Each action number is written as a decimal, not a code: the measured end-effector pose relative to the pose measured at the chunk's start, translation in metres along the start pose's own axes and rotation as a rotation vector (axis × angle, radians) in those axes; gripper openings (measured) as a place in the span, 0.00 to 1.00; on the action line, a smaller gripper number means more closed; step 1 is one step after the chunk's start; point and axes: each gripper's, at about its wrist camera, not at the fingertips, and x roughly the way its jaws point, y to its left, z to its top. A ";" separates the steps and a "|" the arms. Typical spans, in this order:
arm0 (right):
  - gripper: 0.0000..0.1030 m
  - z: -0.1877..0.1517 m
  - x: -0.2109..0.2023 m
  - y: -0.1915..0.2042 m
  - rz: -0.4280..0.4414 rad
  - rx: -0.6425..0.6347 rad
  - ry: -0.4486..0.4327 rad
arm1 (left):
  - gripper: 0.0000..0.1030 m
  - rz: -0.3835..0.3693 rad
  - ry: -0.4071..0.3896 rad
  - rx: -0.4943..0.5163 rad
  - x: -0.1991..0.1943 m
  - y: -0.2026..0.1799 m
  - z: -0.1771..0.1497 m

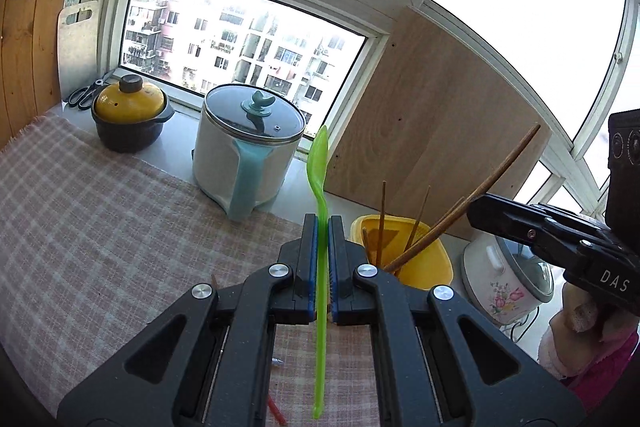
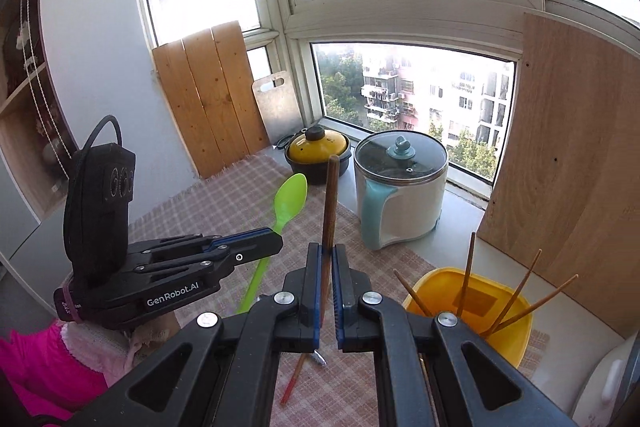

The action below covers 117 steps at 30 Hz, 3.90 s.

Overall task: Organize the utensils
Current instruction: 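Carry the green spoon and the chopstick over the yellow bin with both tools, then open both grippers to drop the green spoon and chopstick into the yellow bin, then move both tools back down to the remaining spoons and fork on the cloth, then lower the left tool to the clear plastic spoon while the right tool lowers to the metal spoon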

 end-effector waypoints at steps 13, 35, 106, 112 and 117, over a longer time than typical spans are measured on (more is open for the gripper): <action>0.02 -0.001 -0.060 -0.043 -0.103 0.056 -0.066 | 0.02 -0.096 -0.024 0.065 0.042 -0.065 0.029; 0.02 -0.023 -0.048 -0.100 -0.187 0.131 0.000 | 0.02 -0.013 -0.027 0.088 0.134 -0.089 0.020; 0.39 -0.069 0.120 0.040 0.065 -0.142 0.352 | 0.32 0.320 0.249 -0.176 -0.015 0.148 -0.112; 0.39 -0.080 0.156 0.051 0.101 -0.186 0.431 | 0.32 0.337 0.280 -0.239 -0.018 0.167 -0.131; 0.39 -0.084 0.189 0.060 0.129 -0.228 0.487 | 0.32 0.347 0.301 -0.269 -0.018 0.181 -0.143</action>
